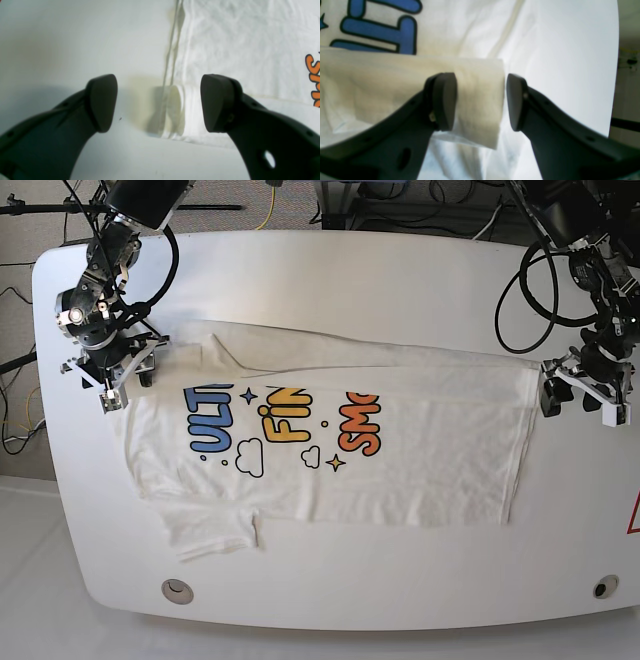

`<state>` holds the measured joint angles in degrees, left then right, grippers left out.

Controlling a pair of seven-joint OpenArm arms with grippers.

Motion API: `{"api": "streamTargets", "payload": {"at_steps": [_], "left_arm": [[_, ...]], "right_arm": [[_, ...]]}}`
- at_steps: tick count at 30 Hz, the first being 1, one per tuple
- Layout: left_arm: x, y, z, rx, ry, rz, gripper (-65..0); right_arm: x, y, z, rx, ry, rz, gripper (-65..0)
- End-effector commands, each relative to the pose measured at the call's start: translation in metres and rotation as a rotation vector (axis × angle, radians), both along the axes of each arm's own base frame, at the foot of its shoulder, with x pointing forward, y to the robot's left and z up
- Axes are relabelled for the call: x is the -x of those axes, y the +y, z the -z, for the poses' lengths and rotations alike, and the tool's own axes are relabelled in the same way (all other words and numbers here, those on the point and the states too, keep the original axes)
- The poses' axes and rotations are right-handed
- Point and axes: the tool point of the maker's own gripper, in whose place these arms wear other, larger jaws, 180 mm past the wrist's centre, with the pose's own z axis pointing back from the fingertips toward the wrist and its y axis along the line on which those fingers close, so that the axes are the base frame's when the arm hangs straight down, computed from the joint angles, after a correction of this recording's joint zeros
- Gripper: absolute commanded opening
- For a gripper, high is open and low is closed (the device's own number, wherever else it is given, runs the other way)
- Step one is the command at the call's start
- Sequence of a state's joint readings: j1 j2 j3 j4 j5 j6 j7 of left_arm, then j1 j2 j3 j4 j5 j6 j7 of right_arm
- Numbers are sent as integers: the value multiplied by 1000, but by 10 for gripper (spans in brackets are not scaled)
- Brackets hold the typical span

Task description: Fold the T-shirt properly

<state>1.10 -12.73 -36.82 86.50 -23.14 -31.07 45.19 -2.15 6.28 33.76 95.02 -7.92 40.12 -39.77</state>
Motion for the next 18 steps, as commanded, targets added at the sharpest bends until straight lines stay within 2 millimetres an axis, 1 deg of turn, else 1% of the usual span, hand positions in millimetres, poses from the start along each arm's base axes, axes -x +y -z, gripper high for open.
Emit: {"api": "streamTargets", "payload": {"at_steps": [1, 8, 11, 13, 16, 18], "left_arm": [[-7, 4, -17, -18, -57, 6, -158], [-7, 4, -17, -18, -56, 6, -158], [-7, 4, -17, -18, -56, 6, -158], [-7, 4, -17, -18, -56, 6, -158], [-7, 4, -19, -21, -61, 7, -158], [-8, 3, -26, -35, -76, 12, -158]], "right_arm": [[-10, -7, -14, 33, -55, -5, -343], [-11, -11, -17, 67, -64, -8, -343], [-13, -13, -24, 81, -79, -9, -343], [-13, -18, -32, 95, -99, 2, -343], [-12, -29, -51, 123, -146, 38, -343], [-11, -33, -63, 139, -174, 50, -343]]}}
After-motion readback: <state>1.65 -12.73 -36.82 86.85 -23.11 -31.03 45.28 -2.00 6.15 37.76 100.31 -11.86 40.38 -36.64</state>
